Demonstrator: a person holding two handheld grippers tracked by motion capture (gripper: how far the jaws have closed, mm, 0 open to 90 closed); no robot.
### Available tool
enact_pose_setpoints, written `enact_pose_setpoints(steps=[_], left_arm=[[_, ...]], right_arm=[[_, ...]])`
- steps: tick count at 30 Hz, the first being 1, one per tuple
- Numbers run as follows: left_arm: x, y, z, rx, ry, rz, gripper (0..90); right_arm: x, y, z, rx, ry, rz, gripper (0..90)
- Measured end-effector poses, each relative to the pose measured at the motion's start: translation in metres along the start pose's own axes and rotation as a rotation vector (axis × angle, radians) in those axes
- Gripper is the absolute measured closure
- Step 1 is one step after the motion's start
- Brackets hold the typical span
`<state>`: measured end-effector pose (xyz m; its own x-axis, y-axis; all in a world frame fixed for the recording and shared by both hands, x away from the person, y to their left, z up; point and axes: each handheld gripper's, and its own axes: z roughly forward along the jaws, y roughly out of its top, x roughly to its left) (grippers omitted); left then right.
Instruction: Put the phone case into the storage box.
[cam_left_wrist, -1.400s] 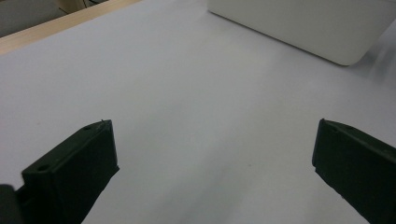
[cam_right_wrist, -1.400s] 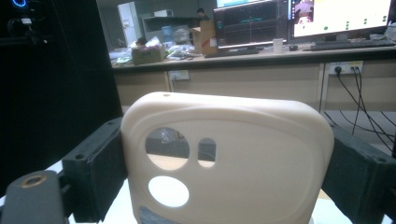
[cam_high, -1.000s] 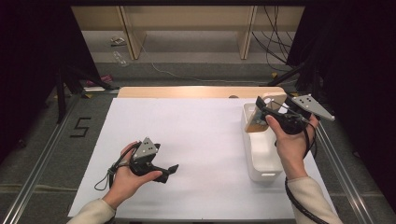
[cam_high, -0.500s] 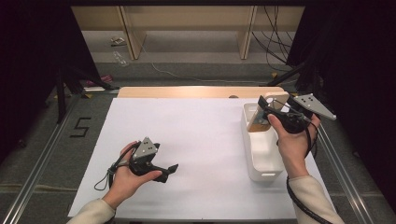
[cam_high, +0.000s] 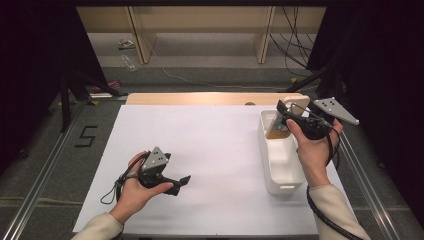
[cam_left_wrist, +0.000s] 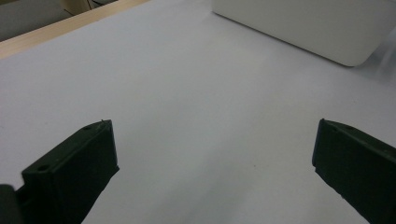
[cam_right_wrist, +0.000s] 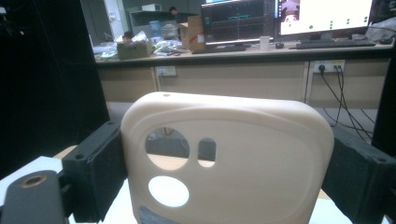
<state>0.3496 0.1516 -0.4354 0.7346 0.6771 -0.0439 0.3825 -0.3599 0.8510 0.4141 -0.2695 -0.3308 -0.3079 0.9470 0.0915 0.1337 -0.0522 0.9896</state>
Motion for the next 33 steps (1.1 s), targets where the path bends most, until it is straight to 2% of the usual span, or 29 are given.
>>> enact_pose_setpoints(steps=[21, 33], left_arm=[[0.001, 0.0, 0.0, 0.0, 0.004, -0.005, 0.0], [0.001, 0.0, -0.001, -0.003, 0.007, -0.006, 0.0]], right_arm=[[-0.001, -0.005, 0.012, 0.026, -0.025, -0.017, 12.0], [0.002, -0.002, 0.022, 0.034, -0.039, -0.046, 12.0]])
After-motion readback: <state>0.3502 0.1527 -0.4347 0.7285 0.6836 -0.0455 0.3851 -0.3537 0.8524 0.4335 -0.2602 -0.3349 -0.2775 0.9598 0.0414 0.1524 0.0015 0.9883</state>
